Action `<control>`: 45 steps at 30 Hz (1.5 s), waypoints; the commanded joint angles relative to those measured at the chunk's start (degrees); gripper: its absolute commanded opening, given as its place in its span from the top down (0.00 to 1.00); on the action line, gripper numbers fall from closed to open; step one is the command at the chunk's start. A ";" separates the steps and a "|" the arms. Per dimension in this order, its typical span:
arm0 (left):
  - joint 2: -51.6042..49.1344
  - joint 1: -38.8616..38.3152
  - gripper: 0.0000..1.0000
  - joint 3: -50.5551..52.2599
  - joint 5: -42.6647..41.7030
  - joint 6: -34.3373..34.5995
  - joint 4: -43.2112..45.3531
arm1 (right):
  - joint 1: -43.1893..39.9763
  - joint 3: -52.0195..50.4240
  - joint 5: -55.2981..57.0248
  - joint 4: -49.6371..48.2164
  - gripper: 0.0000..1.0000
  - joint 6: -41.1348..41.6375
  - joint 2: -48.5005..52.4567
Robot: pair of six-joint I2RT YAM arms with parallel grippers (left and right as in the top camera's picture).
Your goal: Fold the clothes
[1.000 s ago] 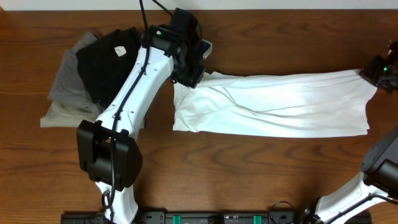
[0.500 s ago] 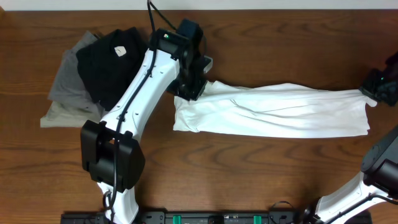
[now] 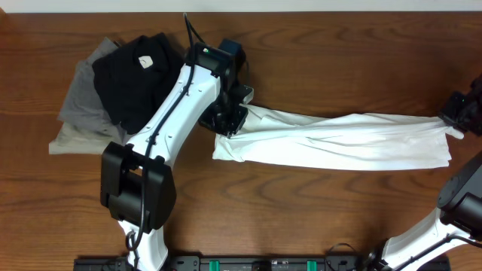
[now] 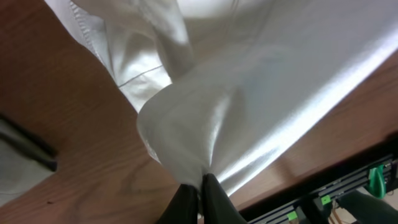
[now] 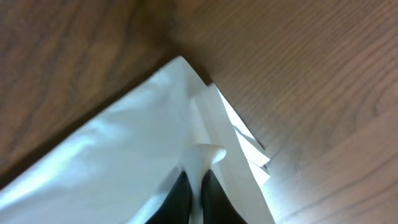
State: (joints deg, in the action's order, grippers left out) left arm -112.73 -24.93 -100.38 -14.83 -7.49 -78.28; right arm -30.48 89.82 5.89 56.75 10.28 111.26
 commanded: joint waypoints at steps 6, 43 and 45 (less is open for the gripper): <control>0.63 0.04 0.89 1.05 0.94 0.28 3.91 | 0.11 0.07 2.99 1.81 0.94 1.03 -1.51; 0.59 0.09 0.89 10.58 -1.42 1.05 17.49 | -11.96 -0.85 -29.27 -1.25 0.28 -17.16 6.88; 0.55 0.09 0.91 13.62 -1.38 -0.70 21.18 | -11.96 -0.85 -28.33 -1.51 0.28 -17.25 7.41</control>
State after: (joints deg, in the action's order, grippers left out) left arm -112.71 -24.91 -89.95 -14.79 -5.50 -59.24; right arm -42.19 89.34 -19.29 55.40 -4.47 117.84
